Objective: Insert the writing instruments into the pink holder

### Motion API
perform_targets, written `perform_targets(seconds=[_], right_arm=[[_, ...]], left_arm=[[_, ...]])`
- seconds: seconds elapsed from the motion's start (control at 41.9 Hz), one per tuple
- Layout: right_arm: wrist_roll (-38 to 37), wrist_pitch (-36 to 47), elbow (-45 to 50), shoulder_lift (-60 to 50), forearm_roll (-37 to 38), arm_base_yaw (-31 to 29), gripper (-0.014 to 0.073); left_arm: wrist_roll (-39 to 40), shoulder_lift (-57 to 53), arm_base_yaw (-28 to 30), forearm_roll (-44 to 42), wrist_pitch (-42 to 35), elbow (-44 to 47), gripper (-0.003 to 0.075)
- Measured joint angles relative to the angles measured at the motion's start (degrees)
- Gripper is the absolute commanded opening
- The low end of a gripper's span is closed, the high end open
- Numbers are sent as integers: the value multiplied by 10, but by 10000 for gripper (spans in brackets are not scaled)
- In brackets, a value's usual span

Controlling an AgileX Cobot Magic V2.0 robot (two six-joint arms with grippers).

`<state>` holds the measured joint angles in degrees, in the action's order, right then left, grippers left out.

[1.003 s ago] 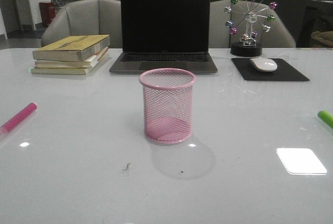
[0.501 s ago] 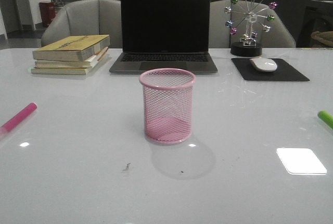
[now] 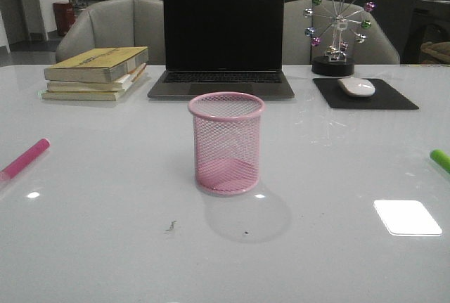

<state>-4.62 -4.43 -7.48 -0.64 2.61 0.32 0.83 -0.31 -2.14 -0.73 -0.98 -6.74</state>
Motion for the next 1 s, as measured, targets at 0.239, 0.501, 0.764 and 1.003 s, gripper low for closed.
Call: perform_targets(seconds=[0.239,0.501,0.764,1.003], right_arm=[[0,-127,-196,33,-2,0,57],[0,-226,-326,146,-5,0,57],[0,-304,-332,249,-5,0,57],[0,-327,-301,342,-5,0,60]], left_arm=[[0,33,0,30,134,-194,91],[0,154,0,34,279,-339,91],[0,267,0,34,386,-346,91],[0,349,0,35,412,-331,93]])
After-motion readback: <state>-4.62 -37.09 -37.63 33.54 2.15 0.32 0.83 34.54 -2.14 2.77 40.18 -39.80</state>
